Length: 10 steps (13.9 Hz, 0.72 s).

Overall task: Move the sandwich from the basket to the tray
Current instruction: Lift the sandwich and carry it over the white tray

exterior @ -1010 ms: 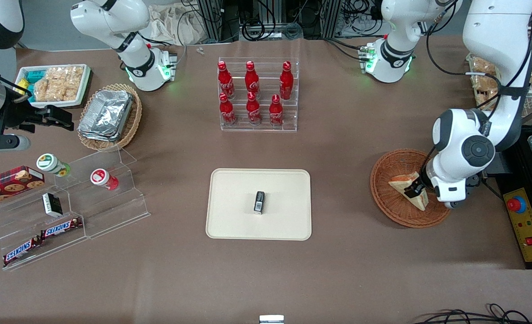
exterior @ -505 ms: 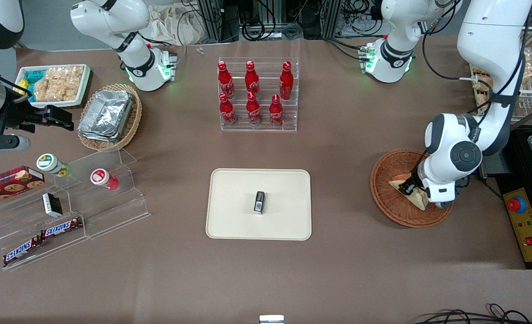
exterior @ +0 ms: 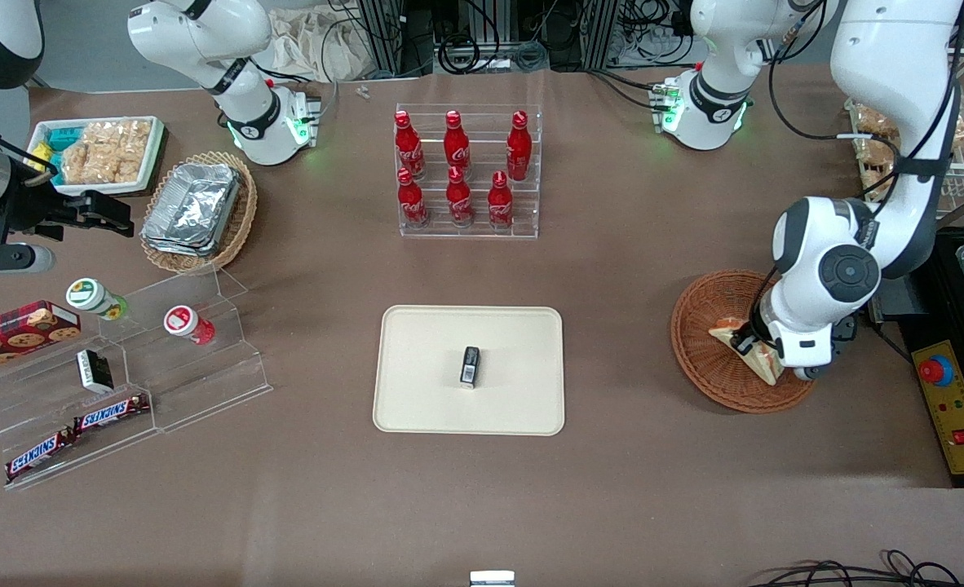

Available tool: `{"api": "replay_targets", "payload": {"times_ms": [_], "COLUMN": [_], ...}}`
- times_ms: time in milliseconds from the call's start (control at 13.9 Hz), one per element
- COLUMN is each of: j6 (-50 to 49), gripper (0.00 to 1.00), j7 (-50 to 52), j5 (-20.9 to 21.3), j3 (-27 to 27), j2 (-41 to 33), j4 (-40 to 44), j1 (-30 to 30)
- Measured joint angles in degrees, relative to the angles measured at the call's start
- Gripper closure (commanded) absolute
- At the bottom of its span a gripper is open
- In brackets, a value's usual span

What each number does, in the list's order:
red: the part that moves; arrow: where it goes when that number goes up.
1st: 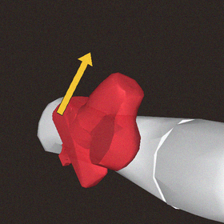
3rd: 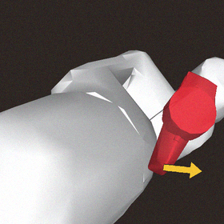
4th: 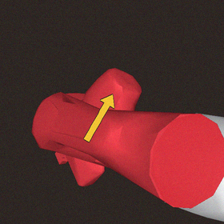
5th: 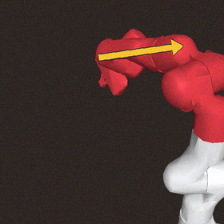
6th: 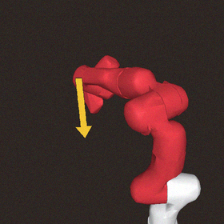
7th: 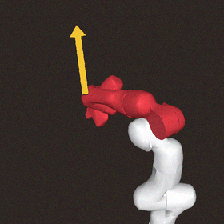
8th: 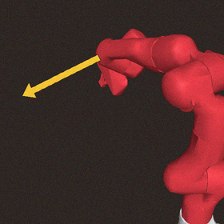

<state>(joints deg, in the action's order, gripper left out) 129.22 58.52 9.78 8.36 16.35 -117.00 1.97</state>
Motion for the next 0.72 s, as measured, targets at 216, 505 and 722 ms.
{"api": "replay_targets", "payload": {"times_ms": [216, 505, 722], "j6": [-10.18, -24.98, -27.64], "gripper": [1.00, 1.00, 1.00], "j7": [0.00, -2.10, -3.57], "j5": [0.10, -0.01, -0.44], "j3": [2.11, 8.27, 14.31], "j2": [-3.92, -4.87, -3.60], "j4": [6.05, 20.29, 26.03], "j1": [-0.04, -0.13, -0.27]}}
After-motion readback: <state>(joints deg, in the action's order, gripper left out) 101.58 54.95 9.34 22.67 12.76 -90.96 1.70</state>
